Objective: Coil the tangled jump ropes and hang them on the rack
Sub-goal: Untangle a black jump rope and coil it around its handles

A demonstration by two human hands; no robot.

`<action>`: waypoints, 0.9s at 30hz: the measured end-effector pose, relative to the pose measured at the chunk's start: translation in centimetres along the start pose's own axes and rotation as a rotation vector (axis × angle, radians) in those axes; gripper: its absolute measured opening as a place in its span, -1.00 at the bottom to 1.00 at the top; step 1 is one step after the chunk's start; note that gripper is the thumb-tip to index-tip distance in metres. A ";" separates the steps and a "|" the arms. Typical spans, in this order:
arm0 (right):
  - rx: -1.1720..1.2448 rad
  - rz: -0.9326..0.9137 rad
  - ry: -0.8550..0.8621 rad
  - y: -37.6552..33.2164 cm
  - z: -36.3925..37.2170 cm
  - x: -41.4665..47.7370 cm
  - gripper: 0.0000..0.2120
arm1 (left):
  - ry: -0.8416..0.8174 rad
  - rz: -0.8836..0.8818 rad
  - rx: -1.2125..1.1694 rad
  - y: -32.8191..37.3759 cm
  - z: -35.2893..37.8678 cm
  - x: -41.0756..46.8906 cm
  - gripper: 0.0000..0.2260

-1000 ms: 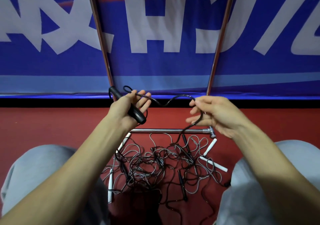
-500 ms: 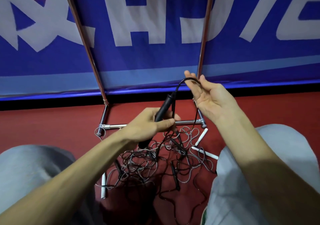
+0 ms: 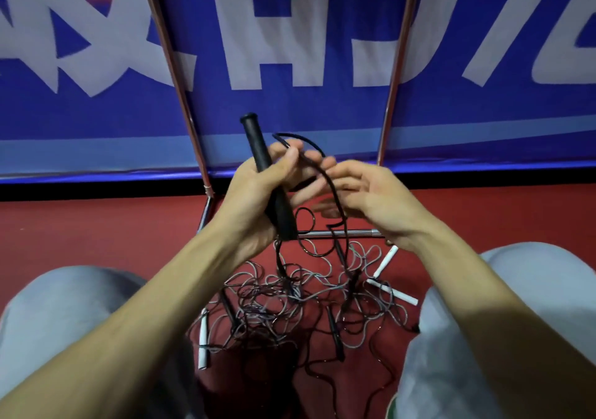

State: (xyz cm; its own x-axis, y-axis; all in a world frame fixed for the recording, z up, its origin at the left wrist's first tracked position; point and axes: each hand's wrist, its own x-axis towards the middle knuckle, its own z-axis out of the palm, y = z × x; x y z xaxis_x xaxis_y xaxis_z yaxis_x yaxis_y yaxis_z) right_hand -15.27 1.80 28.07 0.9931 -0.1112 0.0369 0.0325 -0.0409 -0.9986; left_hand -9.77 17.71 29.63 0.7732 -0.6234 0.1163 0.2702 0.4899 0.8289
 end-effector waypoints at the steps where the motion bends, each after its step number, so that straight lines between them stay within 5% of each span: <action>1: -0.067 -0.014 -0.119 0.3 0.4 0.1 -0.62 | 0.037 0.029 -0.083 0.4 -0.2 0.1 -0.92; 7: -0.510 -0.007 -0.337 1.8 1.9 0.0 -0.76 | 0.192 0.111 -0.493 3.0 -1.5 0.5 -0.87; 12: -0.730 -0.016 -0.214 2.7 2.2 0.5 -0.75 | 0.302 0.098 -0.524 3.3 -2.6 0.9 -0.93; 17: -0.285 0.051 -0.035 1.5 2.1 0.2 -0.80 | 0.362 0.058 -0.369 2.6 -3.4 1.6 -0.90; 23: 0.204 -0.067 0.044 -0.9 1.4 -0.4 -0.93 | 0.321 -0.137 0.121 0.0 -2.6 1.4 -0.83; 27: 0.546 -0.117 0.153 -1.9 0.8 -0.1 -0.93 | 0.245 -0.048 0.609 -1.9 -1.7 0.9 -0.79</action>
State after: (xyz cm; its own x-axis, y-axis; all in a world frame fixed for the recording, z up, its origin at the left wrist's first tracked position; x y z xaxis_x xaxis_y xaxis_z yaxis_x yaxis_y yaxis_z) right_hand -15.34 2.65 29.88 0.9531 -0.2808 0.1126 0.2349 0.4521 -0.8605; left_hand -8.62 17.31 27.24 0.8961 -0.4438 0.0033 -0.0096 -0.0119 0.9999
